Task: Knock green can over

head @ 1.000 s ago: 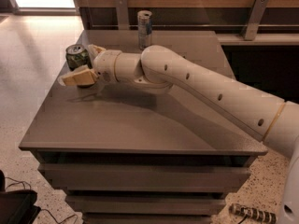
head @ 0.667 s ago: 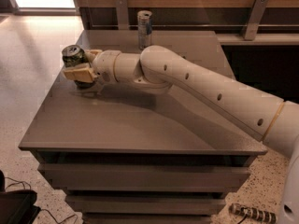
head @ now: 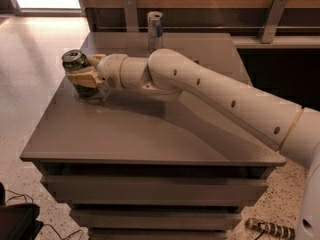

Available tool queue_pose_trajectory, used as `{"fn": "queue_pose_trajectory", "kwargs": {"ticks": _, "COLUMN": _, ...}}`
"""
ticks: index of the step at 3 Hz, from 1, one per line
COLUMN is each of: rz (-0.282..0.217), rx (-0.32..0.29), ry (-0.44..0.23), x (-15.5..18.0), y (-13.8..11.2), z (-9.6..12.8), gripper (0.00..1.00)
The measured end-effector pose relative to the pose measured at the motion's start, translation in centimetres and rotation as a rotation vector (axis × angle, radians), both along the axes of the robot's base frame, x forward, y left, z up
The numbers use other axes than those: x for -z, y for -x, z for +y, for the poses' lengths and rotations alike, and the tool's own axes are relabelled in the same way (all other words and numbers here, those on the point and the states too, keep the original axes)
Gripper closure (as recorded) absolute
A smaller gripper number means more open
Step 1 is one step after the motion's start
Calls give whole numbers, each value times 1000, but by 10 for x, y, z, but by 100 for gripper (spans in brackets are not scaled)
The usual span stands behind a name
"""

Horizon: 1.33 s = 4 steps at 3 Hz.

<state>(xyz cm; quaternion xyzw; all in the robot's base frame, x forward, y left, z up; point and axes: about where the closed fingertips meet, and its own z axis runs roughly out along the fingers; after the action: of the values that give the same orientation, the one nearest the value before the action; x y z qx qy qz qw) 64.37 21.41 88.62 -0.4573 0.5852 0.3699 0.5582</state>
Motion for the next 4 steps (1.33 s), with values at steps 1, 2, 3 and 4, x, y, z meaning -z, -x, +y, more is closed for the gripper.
{"fn": "queue_pose_trajectory", "kwargs": {"ticks": 1, "rz": 0, "rx": -4, "ry": 0, "x": 0, "y": 1, "z": 2, "gripper": 100}}
{"fn": "queue_pose_trajectory", "kwargs": {"ticks": 2, "rz": 0, "rx": -4, "ry": 0, "x": 0, "y": 1, "z": 2, "gripper": 100}}
{"fn": "queue_pose_trajectory", "kwargs": {"ticks": 3, "rz": 4, "rx": 15, "ry": 39, "x": -5, "y": -2, "z": -5, "gripper": 100}}
{"fn": "queue_pose_trajectory", "kwargs": {"ticks": 4, "rz": 16, "rx": 26, "ry": 124, "x": -13, "y": -6, "z": -21, "gripper": 100}}
